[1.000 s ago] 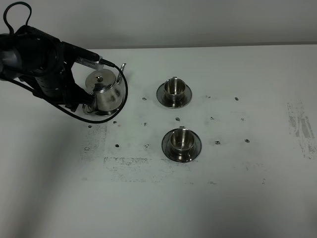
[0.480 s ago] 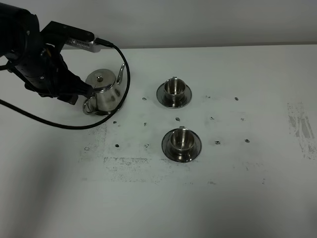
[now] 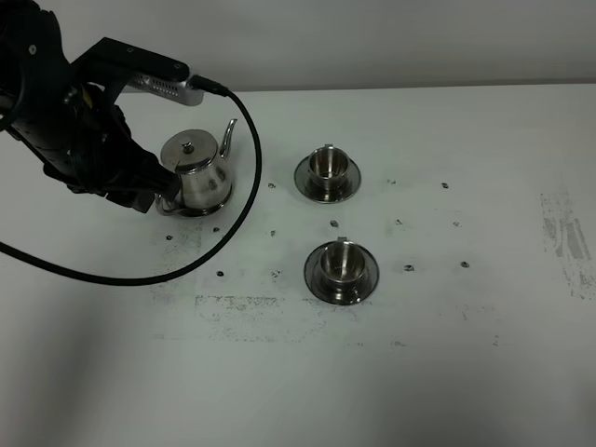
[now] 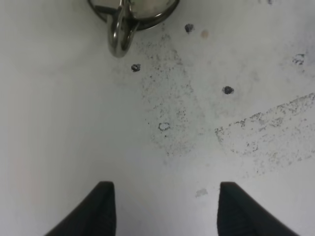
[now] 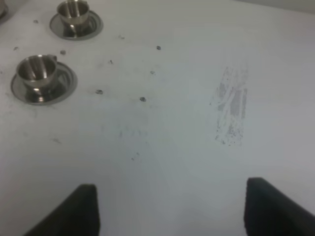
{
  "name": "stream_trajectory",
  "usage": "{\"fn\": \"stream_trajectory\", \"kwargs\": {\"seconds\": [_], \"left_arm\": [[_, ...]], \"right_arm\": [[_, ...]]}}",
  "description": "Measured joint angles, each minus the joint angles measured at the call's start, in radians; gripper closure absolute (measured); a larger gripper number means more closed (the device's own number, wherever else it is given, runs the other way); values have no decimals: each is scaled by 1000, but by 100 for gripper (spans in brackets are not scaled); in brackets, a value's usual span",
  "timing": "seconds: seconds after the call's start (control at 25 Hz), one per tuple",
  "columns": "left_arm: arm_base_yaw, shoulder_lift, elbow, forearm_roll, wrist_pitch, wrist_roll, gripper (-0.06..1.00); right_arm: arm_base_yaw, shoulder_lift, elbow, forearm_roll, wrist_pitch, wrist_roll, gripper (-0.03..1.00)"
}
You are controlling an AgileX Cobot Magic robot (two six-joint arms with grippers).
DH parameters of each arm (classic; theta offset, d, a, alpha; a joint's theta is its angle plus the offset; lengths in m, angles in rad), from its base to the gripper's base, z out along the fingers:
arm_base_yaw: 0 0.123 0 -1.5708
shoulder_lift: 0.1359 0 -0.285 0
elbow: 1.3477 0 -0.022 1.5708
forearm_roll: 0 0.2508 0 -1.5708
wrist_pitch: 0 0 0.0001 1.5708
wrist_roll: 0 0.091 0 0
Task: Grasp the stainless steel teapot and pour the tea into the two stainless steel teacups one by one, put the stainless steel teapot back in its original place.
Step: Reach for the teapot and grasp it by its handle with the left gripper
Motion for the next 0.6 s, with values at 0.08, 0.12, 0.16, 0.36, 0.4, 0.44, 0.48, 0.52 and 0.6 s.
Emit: {"fn": "stream_trajectory", "kwargs": {"seconds": [0.08, 0.12, 0.16, 0.36, 0.4, 0.44, 0.48, 0.52, 0.6], "left_arm": [[1, 0, 0, 0, -4, 19, 50], [5, 0, 0, 0, -8, 34, 50], [11, 0, 0, -1, -8, 44, 50], [45, 20, 0, 2, -9, 61, 50], [45, 31, 0, 2, -12, 66, 49], [45, 43, 0, 1, -18, 73, 48], [45, 54, 0, 0, -23, 77, 47], [45, 65, 0, -1, -26, 80, 46], [45, 88, 0, -1, -29, 94, 43]], "right_arm": [[0, 0, 0, 0, 0, 0, 38], [0, 0, 0, 0, 0, 0, 38], [0, 0, 0, 0, 0, 0, 38], [0, 0, 0, 0, 0, 0, 38], [0, 0, 0, 0, 0, 0, 38], [0, 0, 0, 0, 0, 0, 38], [0, 0, 0, 0, 0, 0, 38], [0, 0, 0, 0, 0, 0, 38], [0, 0, 0, 0, 0, 0, 38]]}}
